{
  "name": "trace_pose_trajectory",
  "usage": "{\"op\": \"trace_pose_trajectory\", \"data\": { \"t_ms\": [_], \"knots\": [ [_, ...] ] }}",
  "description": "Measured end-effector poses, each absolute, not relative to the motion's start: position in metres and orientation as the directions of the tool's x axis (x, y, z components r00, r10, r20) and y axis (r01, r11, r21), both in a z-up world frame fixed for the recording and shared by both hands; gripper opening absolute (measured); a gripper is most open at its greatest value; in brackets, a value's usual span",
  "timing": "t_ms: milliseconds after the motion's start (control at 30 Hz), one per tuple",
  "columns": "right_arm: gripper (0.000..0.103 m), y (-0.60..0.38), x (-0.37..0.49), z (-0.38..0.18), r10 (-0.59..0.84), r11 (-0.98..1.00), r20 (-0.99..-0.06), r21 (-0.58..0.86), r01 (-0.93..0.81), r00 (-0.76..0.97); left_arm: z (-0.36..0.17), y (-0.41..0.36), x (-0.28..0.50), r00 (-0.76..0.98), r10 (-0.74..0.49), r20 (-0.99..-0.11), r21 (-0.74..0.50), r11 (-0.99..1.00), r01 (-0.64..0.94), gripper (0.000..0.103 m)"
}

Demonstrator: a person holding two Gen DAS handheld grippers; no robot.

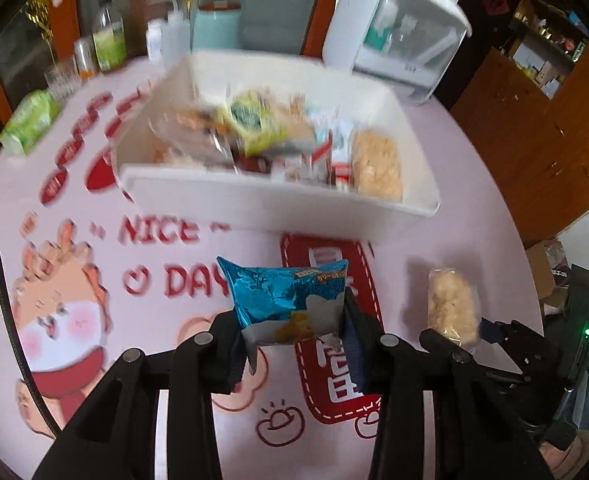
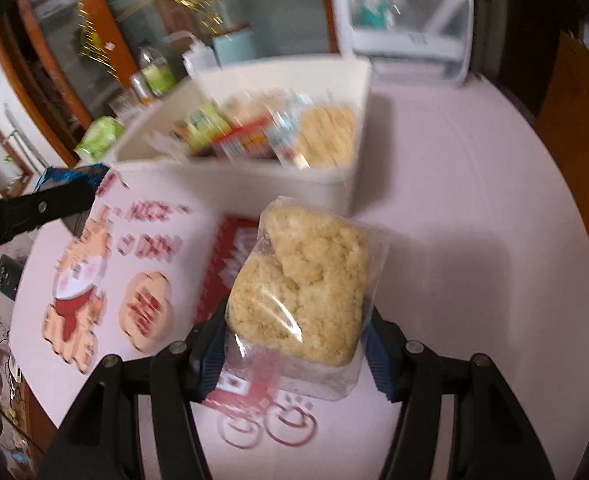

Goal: Organize snacks
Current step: 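Carry both packs over the tray and open both grippers to drop them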

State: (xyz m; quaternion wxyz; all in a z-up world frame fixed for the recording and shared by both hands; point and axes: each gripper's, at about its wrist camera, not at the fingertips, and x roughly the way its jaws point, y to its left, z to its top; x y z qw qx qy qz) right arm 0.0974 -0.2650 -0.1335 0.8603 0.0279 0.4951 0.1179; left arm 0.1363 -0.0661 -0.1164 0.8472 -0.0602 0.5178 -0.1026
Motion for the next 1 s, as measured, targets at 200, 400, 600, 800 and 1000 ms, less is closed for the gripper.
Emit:
{"op": "trace_pose_trajectory", "data": {
  "t_ms": [200, 400, 600, 800, 1000],
  "knots": [
    [0.06, -0.249, 0.122, -0.076, 0.253, 0.963, -0.763, 0.138, -0.232, 0.595, -0.047, -0.042, 0.138, 0.574, -0.192, -0.796, -0.158, 0.981, 0.11, 0.039],
    [0.061, -0.244, 0.157, -0.024, 0.232, 0.968, -0.676, 0.088, -0.236, 0.699, 0.007, -0.026, 0.169, 0.67, -0.131, -0.731, -0.097, 0.991, 0.088, 0.039],
    [0.061, -0.236, 0.194, -0.003, 0.188, 0.98, -0.642, 0.073, -0.185, 0.744, 0.035, -0.02, 0.205, 0.715, -0.102, -0.692, -0.073, 0.995, 0.072, 0.04],
    [0.061, -0.232, 0.231, -0.008, 0.151, 0.988, -0.653, 0.07, -0.14, 0.742, 0.022, -0.017, 0.246, 0.701, -0.086, -0.708, -0.073, 0.996, 0.049, 0.041],
    [0.062, -0.224, 0.267, -0.04, 0.146, 0.989, -0.703, 0.084, -0.122, 0.696, -0.012, -0.016, 0.281, 0.663, -0.08, -0.744, -0.08, 0.996, 0.03, 0.041]
  ]
}}
